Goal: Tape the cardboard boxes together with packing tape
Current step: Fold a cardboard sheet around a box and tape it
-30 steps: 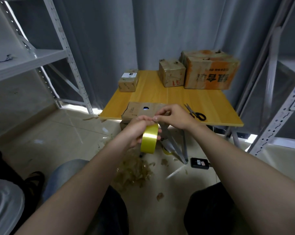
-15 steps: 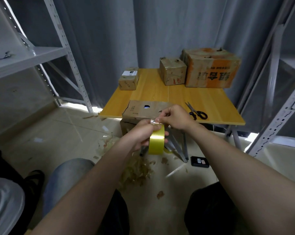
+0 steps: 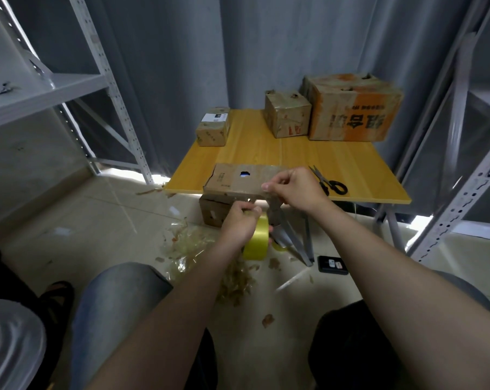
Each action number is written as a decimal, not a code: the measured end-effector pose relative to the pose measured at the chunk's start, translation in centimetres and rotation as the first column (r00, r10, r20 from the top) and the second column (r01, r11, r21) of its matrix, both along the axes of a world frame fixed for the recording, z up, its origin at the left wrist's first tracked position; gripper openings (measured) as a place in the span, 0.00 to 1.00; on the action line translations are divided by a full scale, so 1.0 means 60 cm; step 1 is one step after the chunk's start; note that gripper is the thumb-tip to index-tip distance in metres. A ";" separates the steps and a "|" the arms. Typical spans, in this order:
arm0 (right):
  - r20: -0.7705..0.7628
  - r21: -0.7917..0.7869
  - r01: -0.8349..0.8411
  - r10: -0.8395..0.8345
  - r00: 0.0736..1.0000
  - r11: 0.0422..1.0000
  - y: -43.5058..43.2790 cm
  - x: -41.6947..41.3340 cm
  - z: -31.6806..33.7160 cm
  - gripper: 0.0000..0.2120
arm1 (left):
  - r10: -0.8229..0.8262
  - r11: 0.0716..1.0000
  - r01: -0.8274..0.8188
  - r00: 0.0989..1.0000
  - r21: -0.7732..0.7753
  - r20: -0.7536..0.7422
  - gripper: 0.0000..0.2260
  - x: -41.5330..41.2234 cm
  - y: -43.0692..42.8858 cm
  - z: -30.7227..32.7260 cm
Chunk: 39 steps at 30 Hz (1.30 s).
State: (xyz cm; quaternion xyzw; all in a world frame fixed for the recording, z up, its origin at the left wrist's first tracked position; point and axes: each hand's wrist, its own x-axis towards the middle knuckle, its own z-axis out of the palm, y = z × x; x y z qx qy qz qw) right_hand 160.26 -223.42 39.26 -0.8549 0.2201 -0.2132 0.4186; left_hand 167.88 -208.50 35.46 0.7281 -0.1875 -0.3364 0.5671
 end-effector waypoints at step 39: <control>-0.148 0.001 0.252 -0.249 0.957 0.968 -0.138 0.137 0.042 0.10 | -0.109 0.982 0.109 0.994 0.155 -0.008 0.15 0.033 -0.023 0.045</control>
